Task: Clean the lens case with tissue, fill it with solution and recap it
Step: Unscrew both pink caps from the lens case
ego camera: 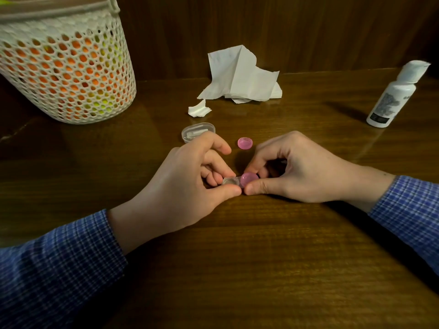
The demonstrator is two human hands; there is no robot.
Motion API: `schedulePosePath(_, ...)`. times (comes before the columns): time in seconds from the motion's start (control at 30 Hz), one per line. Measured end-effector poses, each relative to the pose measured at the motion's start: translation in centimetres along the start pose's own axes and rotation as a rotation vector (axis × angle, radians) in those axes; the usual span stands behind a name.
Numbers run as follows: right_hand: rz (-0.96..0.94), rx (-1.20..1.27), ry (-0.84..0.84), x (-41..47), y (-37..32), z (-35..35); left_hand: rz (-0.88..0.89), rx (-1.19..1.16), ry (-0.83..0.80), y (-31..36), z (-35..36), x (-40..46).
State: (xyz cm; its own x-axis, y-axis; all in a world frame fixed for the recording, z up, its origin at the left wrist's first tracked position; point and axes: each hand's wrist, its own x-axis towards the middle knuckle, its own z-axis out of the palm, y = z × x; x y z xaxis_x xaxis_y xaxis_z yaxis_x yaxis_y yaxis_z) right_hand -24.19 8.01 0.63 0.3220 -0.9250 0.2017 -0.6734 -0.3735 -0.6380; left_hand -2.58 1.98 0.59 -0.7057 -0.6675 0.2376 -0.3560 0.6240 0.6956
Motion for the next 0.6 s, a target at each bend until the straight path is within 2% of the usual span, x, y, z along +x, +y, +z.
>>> schedulePosePath(0.6,-0.083,0.073,-0.085,0.8,1.5,-0.5,-0.042,0.045,-0.041,-0.2,0.0,0.3)
